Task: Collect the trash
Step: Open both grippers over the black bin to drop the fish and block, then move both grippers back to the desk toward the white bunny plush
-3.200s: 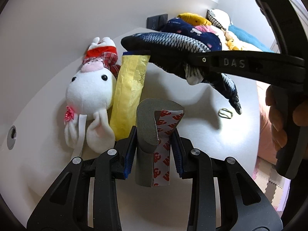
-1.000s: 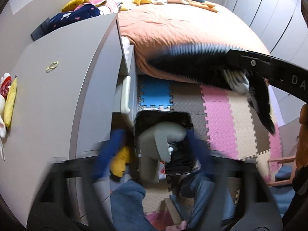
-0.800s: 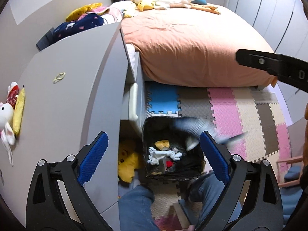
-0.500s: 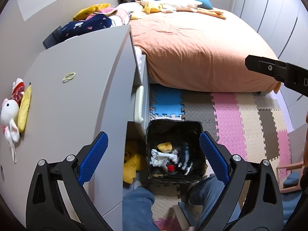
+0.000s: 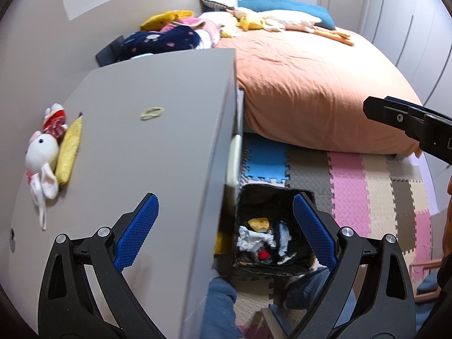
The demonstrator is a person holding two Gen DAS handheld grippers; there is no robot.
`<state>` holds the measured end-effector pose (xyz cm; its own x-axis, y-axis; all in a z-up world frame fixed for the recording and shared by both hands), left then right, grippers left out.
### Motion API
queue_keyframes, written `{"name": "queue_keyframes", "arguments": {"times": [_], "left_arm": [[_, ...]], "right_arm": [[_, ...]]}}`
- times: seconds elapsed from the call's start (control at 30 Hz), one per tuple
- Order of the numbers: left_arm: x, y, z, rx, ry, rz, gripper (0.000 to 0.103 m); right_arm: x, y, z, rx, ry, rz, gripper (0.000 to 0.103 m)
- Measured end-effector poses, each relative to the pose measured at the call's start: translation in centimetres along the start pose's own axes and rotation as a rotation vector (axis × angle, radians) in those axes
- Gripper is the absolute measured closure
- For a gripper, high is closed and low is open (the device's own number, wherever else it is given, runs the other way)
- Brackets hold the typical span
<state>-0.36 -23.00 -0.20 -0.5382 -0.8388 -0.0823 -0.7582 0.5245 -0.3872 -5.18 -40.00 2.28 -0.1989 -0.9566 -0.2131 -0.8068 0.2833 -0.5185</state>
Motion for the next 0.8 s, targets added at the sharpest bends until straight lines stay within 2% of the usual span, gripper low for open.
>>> {"name": "queue_keyframes", "arguments": {"times": [0.47, 0.8], "left_arm": [[-8.2, 0.1, -1.3, 0.027, -0.078, -0.146, 0.01], [-14.8, 0.6, -1.2, 0.019, -0.127, -0.26, 0.01]], "right_arm": [[-9.0, -3.3, 2.6, -0.008, -0.082, -0.145, 0.044], [-14.9, -5.1, 5.7, -0.041, -0.126, -0.224, 0.044]]}}
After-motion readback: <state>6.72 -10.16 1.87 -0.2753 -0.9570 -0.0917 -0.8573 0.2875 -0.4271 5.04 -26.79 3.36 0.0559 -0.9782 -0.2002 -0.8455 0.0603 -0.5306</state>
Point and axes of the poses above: each gripper's, at about its wrist camera, not at the fingertips, and z roughly the way its jaws point, x to its right, y to its underside, the point moved 3 cm from there along z, roughly the way its jaws point, and after that the axes turned 11 degrees about -x, right-handed, at the moved point
